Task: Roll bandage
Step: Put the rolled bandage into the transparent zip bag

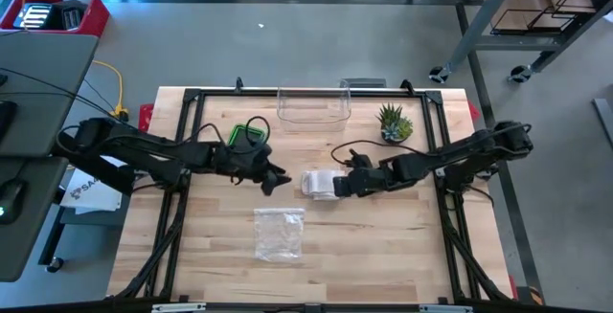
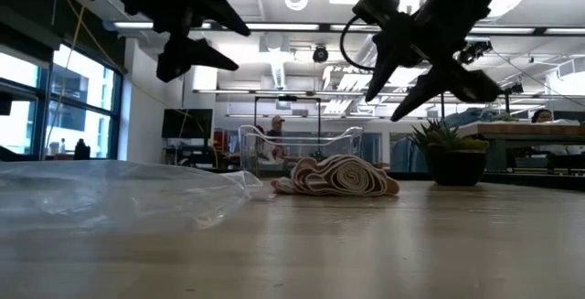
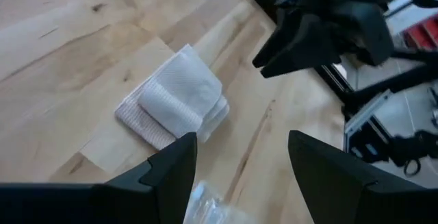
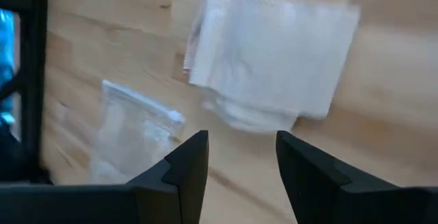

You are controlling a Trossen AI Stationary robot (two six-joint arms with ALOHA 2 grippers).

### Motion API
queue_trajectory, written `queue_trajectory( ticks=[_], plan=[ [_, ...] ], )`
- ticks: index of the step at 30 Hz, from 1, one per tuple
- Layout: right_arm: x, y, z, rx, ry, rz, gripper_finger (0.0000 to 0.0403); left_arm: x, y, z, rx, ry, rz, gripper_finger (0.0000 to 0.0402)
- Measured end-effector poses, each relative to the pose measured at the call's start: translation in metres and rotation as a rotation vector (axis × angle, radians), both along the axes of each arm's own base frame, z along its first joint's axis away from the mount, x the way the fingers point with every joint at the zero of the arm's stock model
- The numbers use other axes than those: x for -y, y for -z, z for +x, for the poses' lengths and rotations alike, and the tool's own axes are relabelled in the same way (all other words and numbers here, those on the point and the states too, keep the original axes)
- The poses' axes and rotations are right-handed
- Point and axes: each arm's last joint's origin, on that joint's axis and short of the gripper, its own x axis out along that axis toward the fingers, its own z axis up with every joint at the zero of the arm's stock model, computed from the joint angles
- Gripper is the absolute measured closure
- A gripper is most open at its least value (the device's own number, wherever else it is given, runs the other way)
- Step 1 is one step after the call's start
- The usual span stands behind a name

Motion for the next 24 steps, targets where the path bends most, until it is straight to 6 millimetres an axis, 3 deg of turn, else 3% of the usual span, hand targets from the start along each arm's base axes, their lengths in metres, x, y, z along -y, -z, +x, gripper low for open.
queue_trajectory(
  ticks=[6,9,14,18,24],
  plan=[
    [0.010,-0.007,0.011,0.095,-0.339,-0.108,0.0213,-0.011,-0.001,0.005,0.047,-0.102,-0.020,0.0176],
    [0.014,-0.010,0.014,0.151,-0.501,-0.080,0.0174,-0.018,-0.008,0.006,0.084,-0.154,-0.020,0.0176],
    [0.007,-0.004,0.007,0.077,-0.634,-0.084,0.0084,-0.025,-0.020,0.009,0.062,-0.162,0.025,0.0176],
    [0.003,0.003,-0.003,-0.069,-0.467,-0.011,0.0016,-0.035,-0.024,0.007,-0.025,-0.166,0.082,0.0176],
    [0.001,0.007,-0.011,-0.177,-0.180,0.165,0.0017,-0.057,-0.015,-0.001,-0.131,-0.244,0.013,0.0176]
  ],
)
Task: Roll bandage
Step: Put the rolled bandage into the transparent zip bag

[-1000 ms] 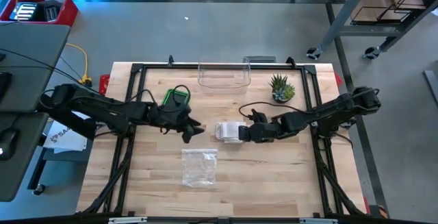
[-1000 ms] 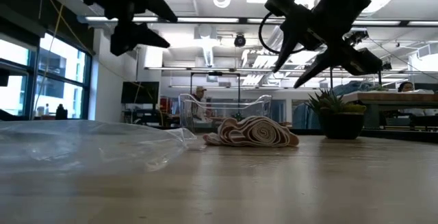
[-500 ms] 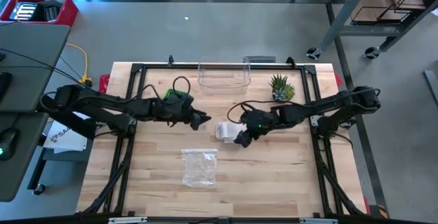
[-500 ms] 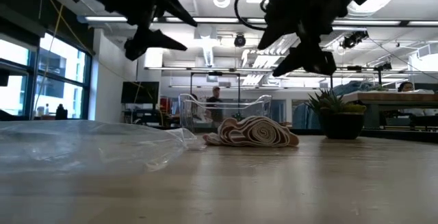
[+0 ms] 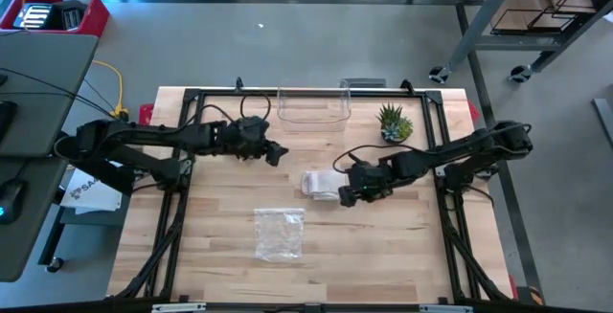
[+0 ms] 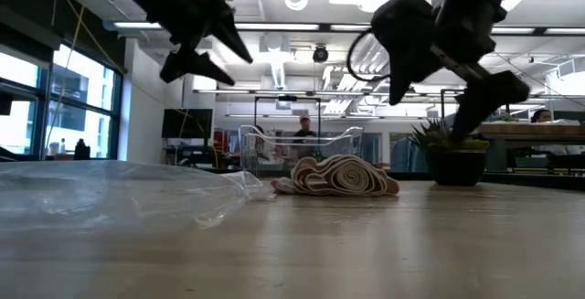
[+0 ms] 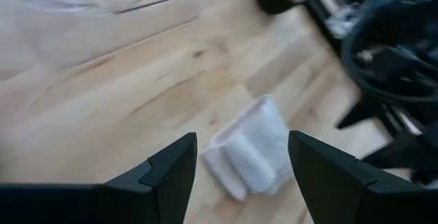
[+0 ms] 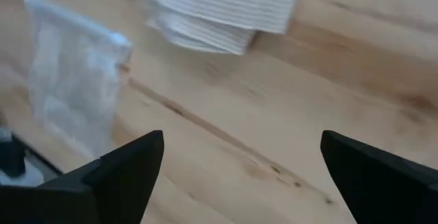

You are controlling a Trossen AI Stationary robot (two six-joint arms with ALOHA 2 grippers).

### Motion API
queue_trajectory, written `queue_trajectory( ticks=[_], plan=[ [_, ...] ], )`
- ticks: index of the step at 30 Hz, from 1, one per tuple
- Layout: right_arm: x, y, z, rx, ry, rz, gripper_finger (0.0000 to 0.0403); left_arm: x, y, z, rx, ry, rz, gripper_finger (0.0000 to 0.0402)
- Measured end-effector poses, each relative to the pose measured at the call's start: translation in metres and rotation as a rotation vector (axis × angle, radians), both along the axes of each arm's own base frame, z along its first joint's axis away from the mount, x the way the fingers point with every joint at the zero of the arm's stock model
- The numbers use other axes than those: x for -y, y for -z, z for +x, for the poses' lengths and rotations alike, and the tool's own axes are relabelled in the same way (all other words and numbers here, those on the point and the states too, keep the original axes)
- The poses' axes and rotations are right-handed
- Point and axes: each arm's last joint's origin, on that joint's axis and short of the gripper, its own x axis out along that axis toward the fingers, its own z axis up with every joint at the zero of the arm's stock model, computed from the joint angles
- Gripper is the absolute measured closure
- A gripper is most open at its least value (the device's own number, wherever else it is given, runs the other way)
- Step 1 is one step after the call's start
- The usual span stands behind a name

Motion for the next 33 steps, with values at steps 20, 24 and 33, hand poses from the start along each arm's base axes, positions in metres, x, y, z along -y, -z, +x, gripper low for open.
queue_trajectory(
  ticks=[20,24,33],
  plan=[
    [0.013,0.002,-0.003,-0.023,0.360,-0.114,0.0018,-0.027,0.042,0.009,-0.137,0.182,-0.047,0.0176],
    [0.028,0.008,0.002,-0.021,0.351,-0.095,0.0018,-0.020,0.055,0.023,-0.122,0.213,-0.117,0.0176],
    [0.053,0.034,0.004,0.118,0.264,-0.047,0.0018,-0.005,0.095,0.048,-0.142,0.244,-0.234,0.0176]
  ],
)
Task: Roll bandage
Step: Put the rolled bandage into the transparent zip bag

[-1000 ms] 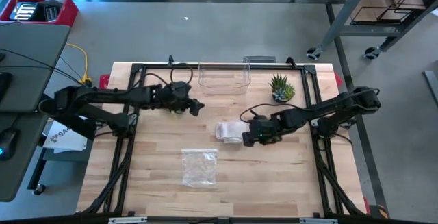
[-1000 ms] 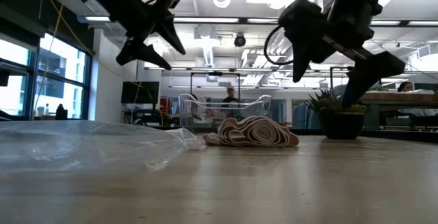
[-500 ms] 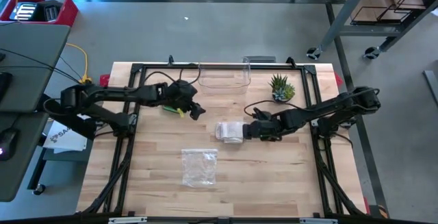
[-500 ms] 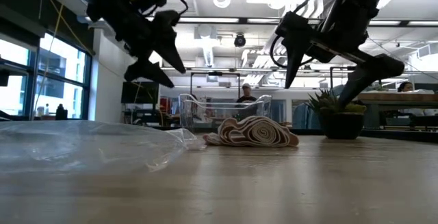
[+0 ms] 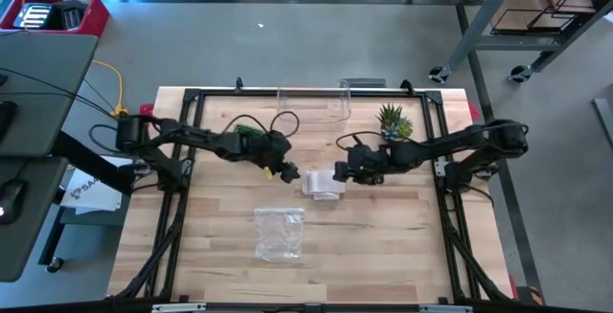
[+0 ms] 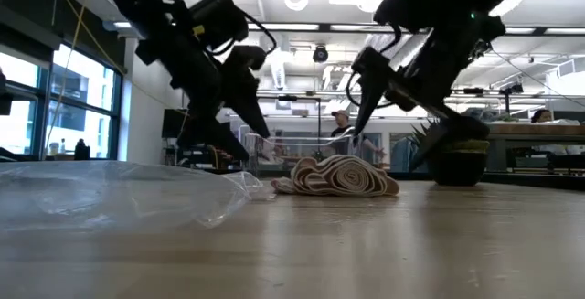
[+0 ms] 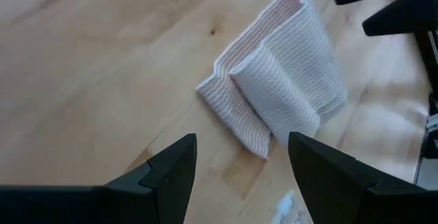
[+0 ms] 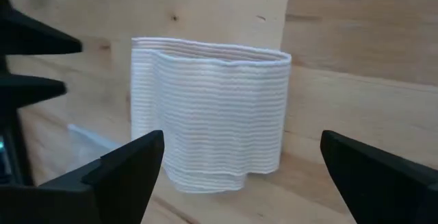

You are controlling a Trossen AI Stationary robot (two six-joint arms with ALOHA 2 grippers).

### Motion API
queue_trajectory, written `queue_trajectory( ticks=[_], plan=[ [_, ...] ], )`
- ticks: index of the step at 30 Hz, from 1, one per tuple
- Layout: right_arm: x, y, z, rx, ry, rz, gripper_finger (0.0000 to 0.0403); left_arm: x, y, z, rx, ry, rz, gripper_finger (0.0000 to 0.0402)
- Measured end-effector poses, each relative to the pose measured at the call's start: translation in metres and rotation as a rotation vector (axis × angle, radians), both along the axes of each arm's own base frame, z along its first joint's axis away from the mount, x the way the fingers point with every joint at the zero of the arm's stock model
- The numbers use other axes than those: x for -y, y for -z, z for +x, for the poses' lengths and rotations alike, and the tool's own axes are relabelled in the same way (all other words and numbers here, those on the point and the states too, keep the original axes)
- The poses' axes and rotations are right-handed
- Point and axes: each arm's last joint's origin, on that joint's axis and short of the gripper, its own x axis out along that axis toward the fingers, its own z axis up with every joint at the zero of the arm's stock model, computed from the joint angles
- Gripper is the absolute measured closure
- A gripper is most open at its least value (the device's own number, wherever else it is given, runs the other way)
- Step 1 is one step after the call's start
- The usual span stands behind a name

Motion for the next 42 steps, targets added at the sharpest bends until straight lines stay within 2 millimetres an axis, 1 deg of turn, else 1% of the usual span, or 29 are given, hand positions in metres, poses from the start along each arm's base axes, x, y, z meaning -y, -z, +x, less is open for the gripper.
queue_trajectory(
  ticks=[5,8,12,15,17,19,26,29,34,38,42],
  plan=[
    [0.002,0.019,-0.011,-0.033,-0.002,0.019,0.0018,0.008,0.018,0.008,-0.030,-0.005,-0.013,0.0176],
    [0.002,0.018,-0.006,0.063,-0.004,0.021,0.0018,0.012,0.025,0.012,-0.030,-0.030,-0.050,0.0176],
    [0.001,0.026,-0.001,0.060,-0.008,0.025,0.0018,0.022,0.034,0.017,-0.029,-0.032,-0.069,0.0176],
    [0.001,0.030,0.007,0.115,-0.020,0.038,0.0018,0.028,0.039,0.021,-0.009,-0.017,-0.069,0.0176],
    [-0.001,0.037,0.010,0.115,-0.034,0.049,0.0018,0.031,0.043,0.024,0.004,-0.015,-0.077,0.0176],
    [-0.001,0.037,0.014,0.153,-0.038,0.053,0.0018,0.033,0.045,0.026,0.017,-0.016,-0.089,0.0176],
    [-0.003,0.040,0.019,0.189,-0.013,0.072,0.0018,0.036,0.045,0.031,0.073,-0.001,-0.061,0.0176],
    [-0.002,0.041,0.020,0.191,0.008,0.074,0.0018,0.036,0.048,0.034,0.106,-0.001,-0.061,0.0176],
    [-0.002,0.037,0.023,0.244,0.011,0.071,0.0018,0.035,0.051,0.044,0.162,0.014,-0.047,0.0176],
    [-0.002,0.036,0.024,0.258,0.010,0.071,0.0018,0.035,0.047,0.060,0.193,0.061,-0.005,0.0176],
    [-0.002,0.036,0.024,0.258,0.009,0.072,0.0018,0.036,0.045,0.082,0.230,0.123,-0.007,0.0176]
  ],
)
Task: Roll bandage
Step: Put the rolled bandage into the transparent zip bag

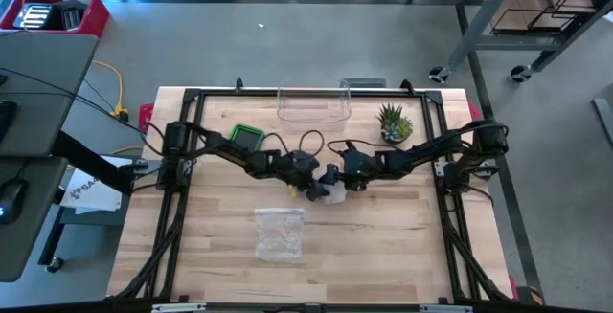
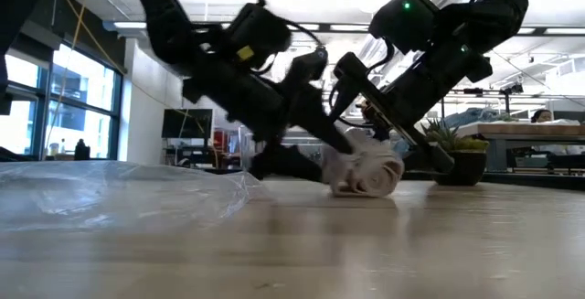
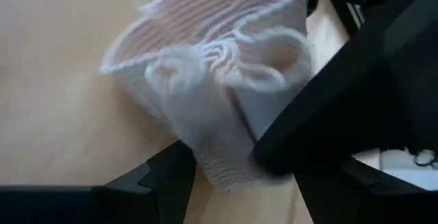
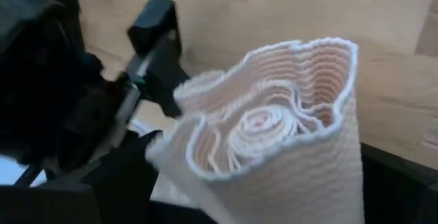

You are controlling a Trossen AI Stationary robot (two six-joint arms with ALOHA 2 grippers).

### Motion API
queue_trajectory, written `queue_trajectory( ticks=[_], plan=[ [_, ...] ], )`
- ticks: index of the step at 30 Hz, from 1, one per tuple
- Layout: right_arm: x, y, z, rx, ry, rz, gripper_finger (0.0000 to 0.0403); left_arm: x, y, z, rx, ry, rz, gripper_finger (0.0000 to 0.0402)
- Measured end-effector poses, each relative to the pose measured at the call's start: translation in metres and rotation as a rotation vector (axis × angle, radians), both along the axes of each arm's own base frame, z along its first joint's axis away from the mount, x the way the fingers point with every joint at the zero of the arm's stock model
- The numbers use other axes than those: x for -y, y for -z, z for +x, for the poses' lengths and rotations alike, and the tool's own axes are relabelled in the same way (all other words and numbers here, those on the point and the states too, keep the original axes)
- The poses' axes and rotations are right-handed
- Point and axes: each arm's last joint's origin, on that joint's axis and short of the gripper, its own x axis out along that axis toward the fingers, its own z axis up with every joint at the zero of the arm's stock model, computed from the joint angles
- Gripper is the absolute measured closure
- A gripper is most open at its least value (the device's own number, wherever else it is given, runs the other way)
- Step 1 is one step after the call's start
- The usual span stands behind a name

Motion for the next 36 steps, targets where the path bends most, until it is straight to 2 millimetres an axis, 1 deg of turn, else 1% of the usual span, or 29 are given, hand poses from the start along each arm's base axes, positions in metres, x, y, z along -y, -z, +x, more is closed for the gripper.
queue_trajectory(
  ticks=[4,8,11,13,17,22,24,26,31,36],
  plan=[
    [-0.002,0.000,0.000,-0.004,-0.049,0.023,0.0018,0.001,0.002,0.016,0.022,0.068,-0.011,0.0176],
    [-0.003,0.000,0.000,0.002,-0.109,0.021,0.0018,0.004,0.000,0.021,0.039,0.116,0.037,0.0176],
    [-0.003,-0.001,0.001,0.030,-0.142,-0.022,0.0018,0.002,-0.002,0.020,0.038,0.123,0.070,0.0176],
    [-0.002,-0.002,0.001,0.034,-0.157,-0.065,0.0018,-0.001,-0.002,0.018,0.012,0.106,0.049,0.0176],
    [-0.001,0.001,-0.001,0.004,-0.147,-0.097,0.0018,-0.005,0.001,0.015,-0.056,0.050,0.002,0.0176],
    [0.001,0.001,-0.001,-0.006,-0.088,-0.035,0.0018,-0.007,0.001,0.012,-0.102,0.019,-0.009,0.0176],
    [0.001,0.001,-0.001,-0.009,-0.061,-0.004,0.0018,-0.008,-0.002,0.011,-0.105,0.008,0.003,0.0176],
    [0.001,0.000,-0.001,-0.002,-0.038,0.025,0.0018,-0.010,-0.008,0.009,-0.111,-0.006,0.028,0.0176],
    [0.001,-0.004,0.002,0.042,-0.042,0.005,0.0018,-0.011,-0.025,0.003,-0.115,-0.008,0.160,0.0176],
    [0.002,-0.004,0.003,0.047,-0.026,0.019,0.0018,-0.010,-0.030,0.002,-0.111,-0.024,0.256,0.0177]
  ],
)
